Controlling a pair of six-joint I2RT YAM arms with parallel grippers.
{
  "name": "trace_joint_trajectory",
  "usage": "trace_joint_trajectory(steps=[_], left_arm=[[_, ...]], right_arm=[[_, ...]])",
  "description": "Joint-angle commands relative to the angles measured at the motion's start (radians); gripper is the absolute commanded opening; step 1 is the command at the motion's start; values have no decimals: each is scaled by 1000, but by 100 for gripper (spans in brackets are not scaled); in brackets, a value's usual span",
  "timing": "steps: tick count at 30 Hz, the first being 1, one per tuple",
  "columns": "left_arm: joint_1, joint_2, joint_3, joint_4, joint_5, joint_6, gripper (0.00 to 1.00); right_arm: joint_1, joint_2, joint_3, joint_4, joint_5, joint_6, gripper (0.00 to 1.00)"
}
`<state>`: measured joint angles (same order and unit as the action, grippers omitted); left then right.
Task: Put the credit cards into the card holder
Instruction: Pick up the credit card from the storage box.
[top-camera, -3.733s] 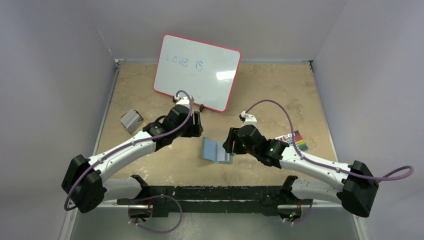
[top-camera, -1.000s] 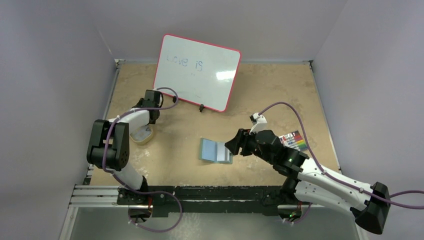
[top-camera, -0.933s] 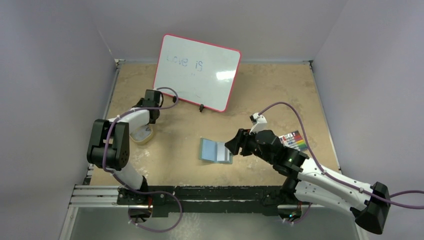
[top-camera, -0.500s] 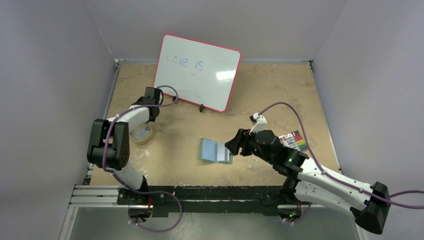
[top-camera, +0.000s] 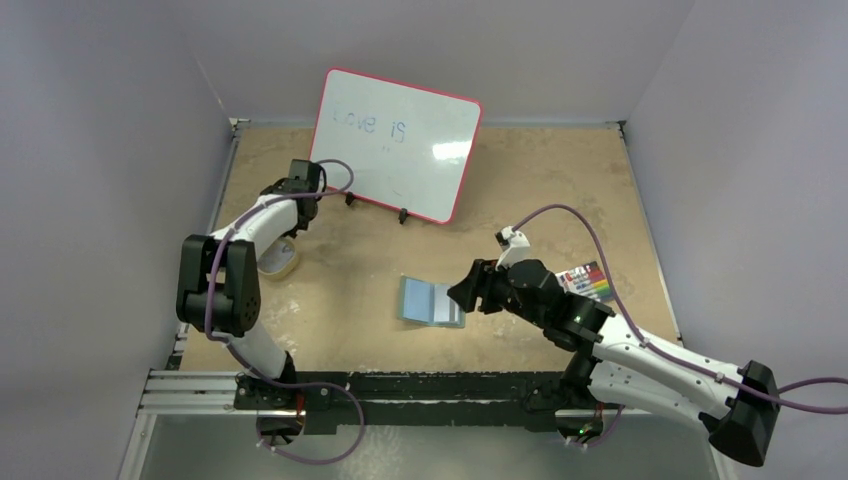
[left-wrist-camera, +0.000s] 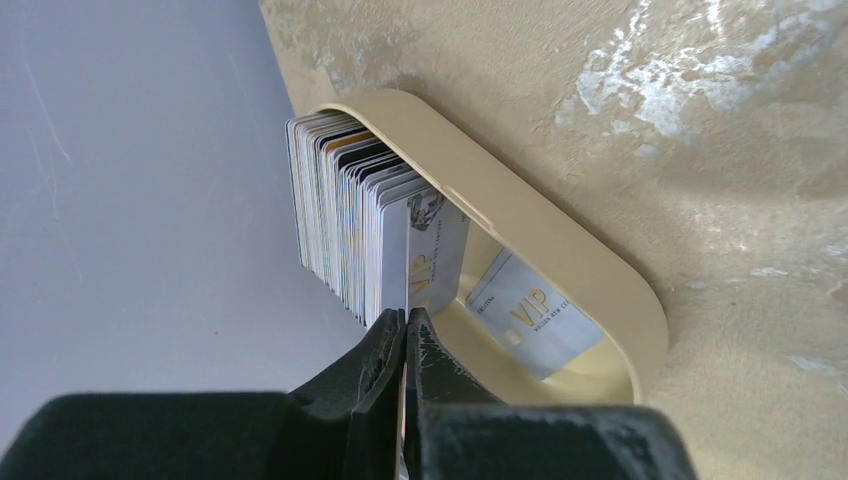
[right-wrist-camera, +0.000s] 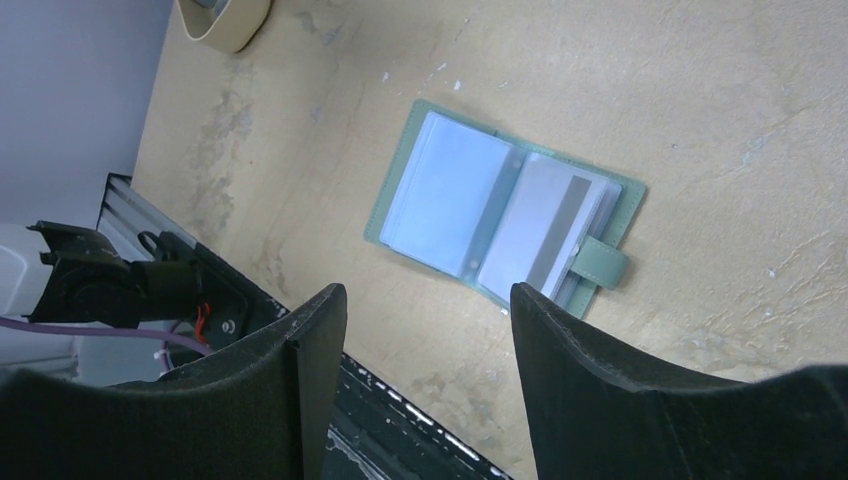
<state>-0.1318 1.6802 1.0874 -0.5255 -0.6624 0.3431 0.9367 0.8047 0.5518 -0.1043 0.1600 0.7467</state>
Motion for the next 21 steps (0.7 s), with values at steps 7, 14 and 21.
trace_joint_trajectory(steps=[7, 14, 21], left_arm=[[-15, -113, 88, -136, 139, -112, 0], [-19, -140, 153, -250, 211, -197, 0], [-19, -211, 166, -256, 310, -254, 0]], right_arm=[[3, 7, 42, 61, -53, -1, 64], [2, 21, 38, 122, -93, 8, 64], [3, 55, 57, 157, -121, 13, 64]])
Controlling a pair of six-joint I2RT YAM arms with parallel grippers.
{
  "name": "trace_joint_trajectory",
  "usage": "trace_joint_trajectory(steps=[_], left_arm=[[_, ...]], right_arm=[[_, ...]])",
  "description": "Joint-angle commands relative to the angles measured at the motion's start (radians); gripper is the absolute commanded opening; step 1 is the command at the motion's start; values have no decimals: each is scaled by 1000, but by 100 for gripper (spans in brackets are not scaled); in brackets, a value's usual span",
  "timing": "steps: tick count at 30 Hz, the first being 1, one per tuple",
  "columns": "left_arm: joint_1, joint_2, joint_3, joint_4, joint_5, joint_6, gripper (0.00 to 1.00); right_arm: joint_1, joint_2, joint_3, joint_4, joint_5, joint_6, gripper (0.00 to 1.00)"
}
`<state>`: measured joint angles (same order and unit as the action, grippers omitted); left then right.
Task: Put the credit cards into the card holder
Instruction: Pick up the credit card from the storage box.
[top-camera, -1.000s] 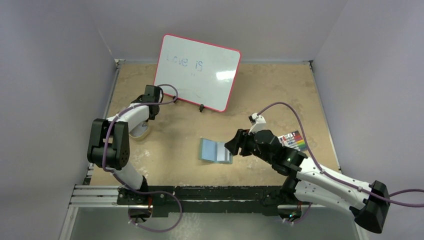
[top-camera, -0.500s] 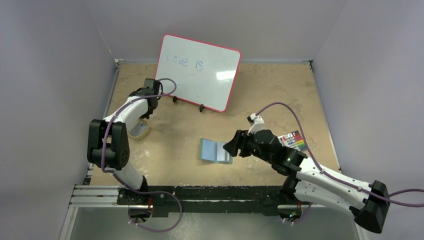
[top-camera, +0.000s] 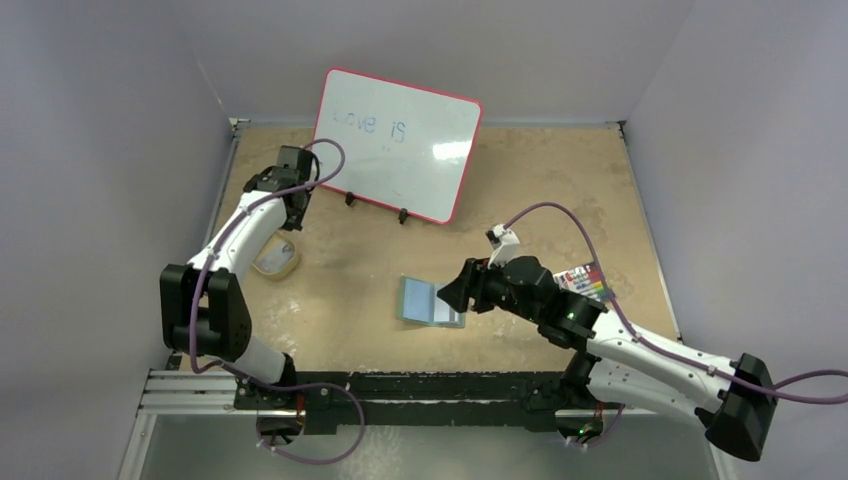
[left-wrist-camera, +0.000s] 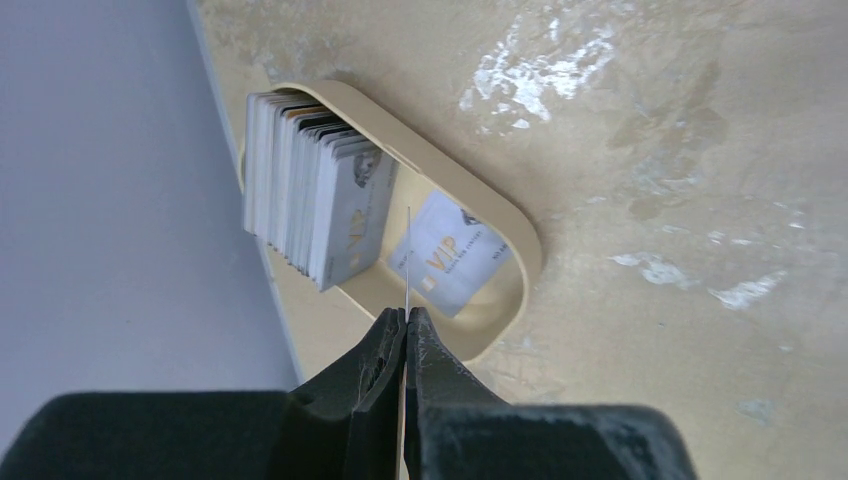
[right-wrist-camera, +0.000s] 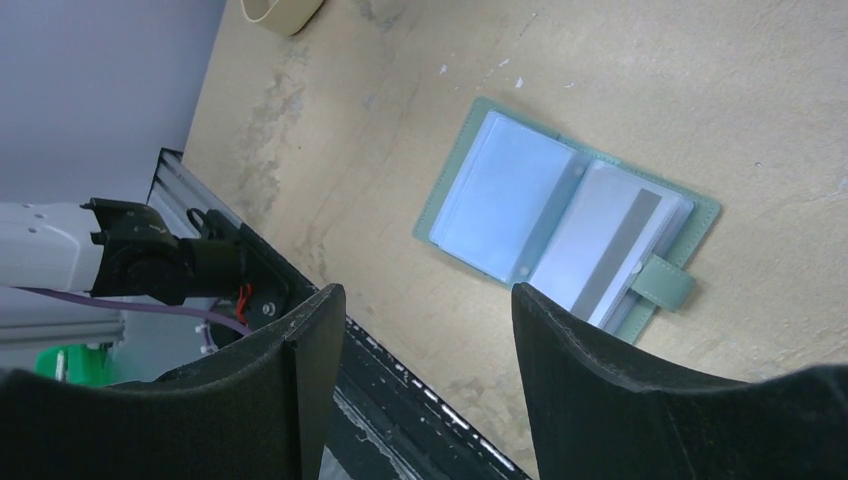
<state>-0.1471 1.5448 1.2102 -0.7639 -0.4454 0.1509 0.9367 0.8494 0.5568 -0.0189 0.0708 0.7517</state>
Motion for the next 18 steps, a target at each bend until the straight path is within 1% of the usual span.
trace_joint_trajectory(steps=[1, 6, 10, 12, 15, 17, 18], left_arm=[[-3, -90, 48, -16, 130, -74, 0], [-3, -175, 41, 31, 333, -168, 0], [-3, -226, -4, 90, 585, -248, 0], [-3, -243, -30, 129, 716, -299, 0], [-3, -275, -86, 235, 912, -404, 0], [-3, -305, -156, 381, 1056, -523, 0], [-5, -331, -200, 470, 1128, -590, 0]], right_arm=[[3, 12, 51, 80, -36, 9, 64], [3, 35, 57, 132, -53, 29, 64], [3, 79, 75, 198, -80, 37, 64], [1, 86, 79, 233, -58, 37, 64], [-2, 106, 102, 255, -3, 5, 63], [-18, 125, 140, 213, 42, -46, 62], [-34, 129, 154, 206, 40, -67, 62]])
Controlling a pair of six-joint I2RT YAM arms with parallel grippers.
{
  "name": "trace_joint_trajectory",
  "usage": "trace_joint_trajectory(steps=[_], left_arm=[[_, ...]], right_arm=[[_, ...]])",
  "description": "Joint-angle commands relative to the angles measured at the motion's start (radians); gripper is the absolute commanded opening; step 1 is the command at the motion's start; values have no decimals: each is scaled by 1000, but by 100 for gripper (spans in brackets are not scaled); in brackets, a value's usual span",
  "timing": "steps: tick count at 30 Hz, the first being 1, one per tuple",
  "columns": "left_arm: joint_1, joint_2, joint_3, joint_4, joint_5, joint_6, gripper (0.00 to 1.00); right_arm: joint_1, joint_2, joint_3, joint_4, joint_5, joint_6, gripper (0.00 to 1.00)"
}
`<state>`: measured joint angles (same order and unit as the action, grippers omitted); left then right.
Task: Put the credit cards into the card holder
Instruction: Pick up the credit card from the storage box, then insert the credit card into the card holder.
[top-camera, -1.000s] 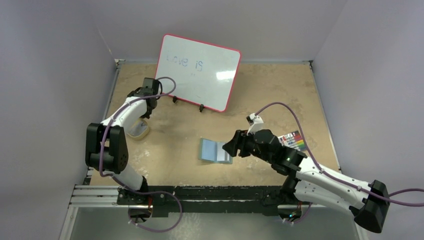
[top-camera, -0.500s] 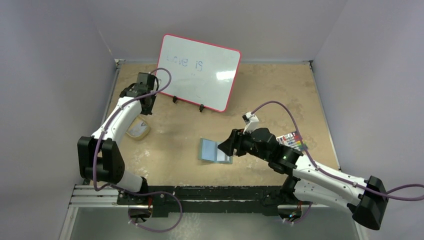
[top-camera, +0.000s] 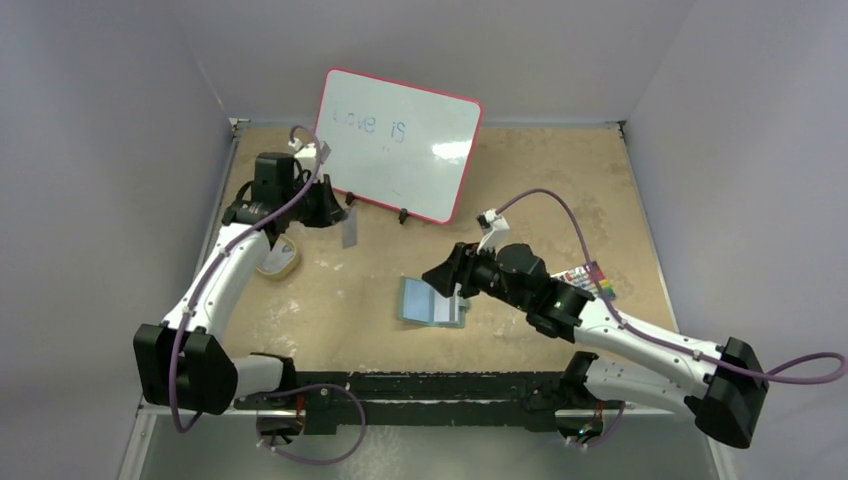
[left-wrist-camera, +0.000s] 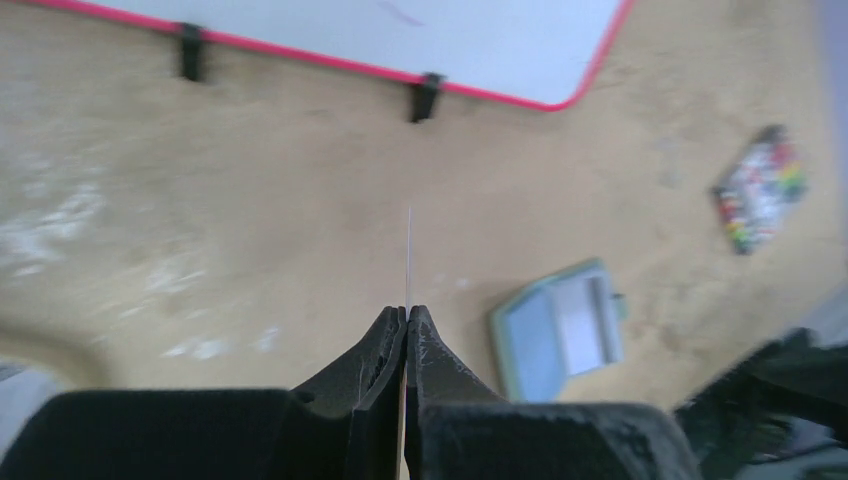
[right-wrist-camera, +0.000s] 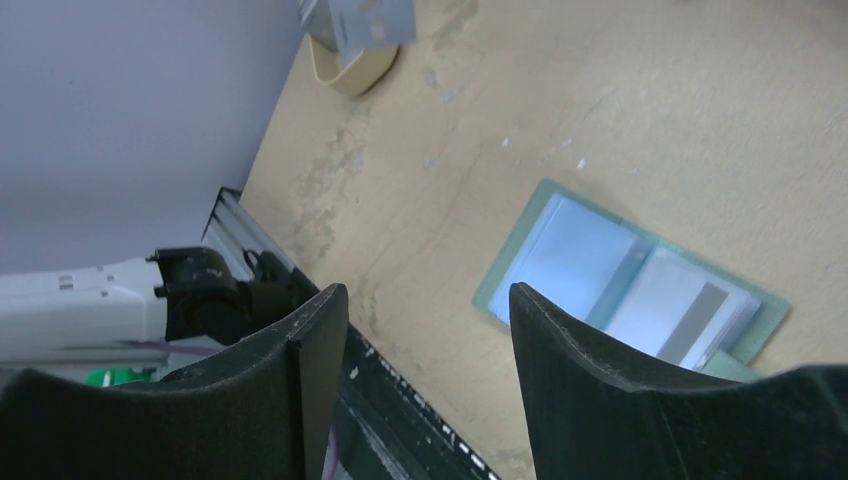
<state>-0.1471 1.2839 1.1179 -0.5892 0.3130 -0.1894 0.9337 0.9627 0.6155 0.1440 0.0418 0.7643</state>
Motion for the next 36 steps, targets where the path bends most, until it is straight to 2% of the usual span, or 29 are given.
trace_joint_trajectory(steps=[1, 6, 8, 13, 26, 29, 32, 34, 36], left_arm=[[-6, -91, -149, 384, 423, -315, 0], [-47, -184, -335, 754, 514, -594, 0], [-79, -201, -390, 864, 532, -677, 0], [-194, -235, -436, 975, 529, -756, 0], [-233, -269, -545, 1170, 532, -913, 0], [-233, -265, -552, 1172, 529, -916, 0], [-234, -257, -551, 1165, 530, -914, 0], [-235, -254, -549, 1144, 522, -894, 0], [-234, -249, -518, 1029, 499, -814, 1]], right_arm=[[-51, 13, 105, 53, 40, -98, 62], [-216, -5, 91, 229, -317, -88, 60], [-257, 24, 99, 267, -398, -82, 59], [-300, 70, 87, 370, -533, -30, 53], [-322, 129, 89, 398, -629, -23, 51], [-323, 156, 91, 409, -655, -18, 50], [-322, 173, 86, 439, -678, -3, 38], [-322, 173, 83, 439, -678, 0, 23], [-323, 163, 75, 435, -666, 8, 4]])
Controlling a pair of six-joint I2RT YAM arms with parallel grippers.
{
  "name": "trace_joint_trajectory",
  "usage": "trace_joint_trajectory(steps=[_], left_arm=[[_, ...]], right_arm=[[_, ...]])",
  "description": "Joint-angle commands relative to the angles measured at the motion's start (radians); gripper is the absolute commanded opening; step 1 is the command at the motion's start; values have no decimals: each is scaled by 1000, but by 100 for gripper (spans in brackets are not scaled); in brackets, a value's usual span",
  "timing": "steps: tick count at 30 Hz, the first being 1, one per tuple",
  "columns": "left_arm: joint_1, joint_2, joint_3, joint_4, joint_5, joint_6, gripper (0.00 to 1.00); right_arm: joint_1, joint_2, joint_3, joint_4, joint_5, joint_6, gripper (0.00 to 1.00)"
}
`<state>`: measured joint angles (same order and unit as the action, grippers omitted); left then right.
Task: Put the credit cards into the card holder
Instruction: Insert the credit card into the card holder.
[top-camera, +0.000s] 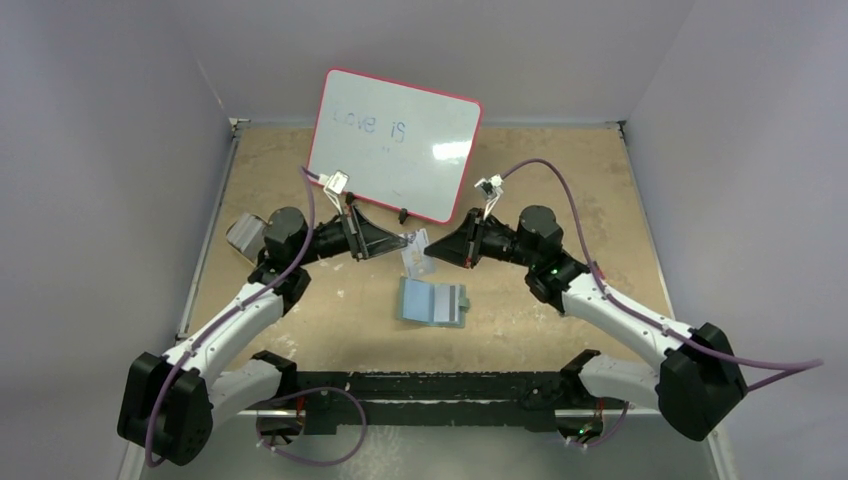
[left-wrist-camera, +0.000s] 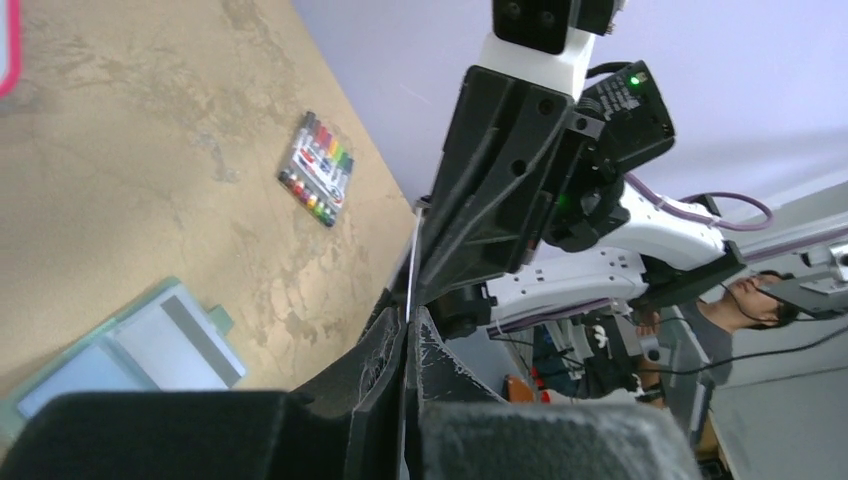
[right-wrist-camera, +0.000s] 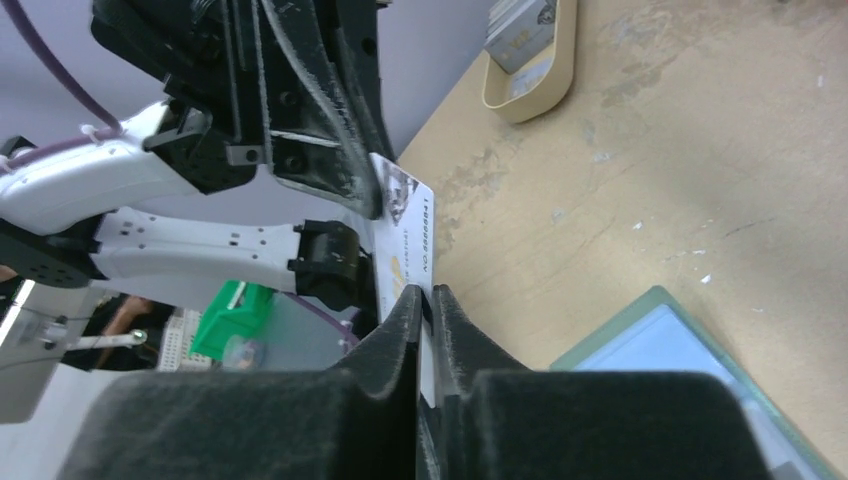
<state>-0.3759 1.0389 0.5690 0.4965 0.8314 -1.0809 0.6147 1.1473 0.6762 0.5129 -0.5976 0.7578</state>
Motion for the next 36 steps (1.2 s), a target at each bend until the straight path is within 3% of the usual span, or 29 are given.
trace_joint_trajectory(steps=[1, 3, 7, 12, 19, 26, 36], left_arm=[[-6, -5, 50, -147, -44, 142, 8], [-6, -23, 86, -368, -132, 275, 22], [-6, -60, 117, -525, -294, 386, 38], [-7, -8, 157, -668, -392, 433, 38], [-34, 55, 122, -746, -480, 473, 37], [-122, 74, -5, -595, -551, 381, 38], [-209, 179, -87, -461, -577, 328, 41]], right_arm=[[-3, -28, 8, 63, -16, 18, 0], [-4, -47, -16, 58, 7, 30, 0], [-4, -78, -59, 6, 74, 52, 0], [-2, -125, -107, -93, 220, 89, 0], [25, -121, -183, -151, 332, 144, 0], [82, -36, -196, -174, 432, 149, 0], [71, 13, -301, -46, 428, 130, 0]])
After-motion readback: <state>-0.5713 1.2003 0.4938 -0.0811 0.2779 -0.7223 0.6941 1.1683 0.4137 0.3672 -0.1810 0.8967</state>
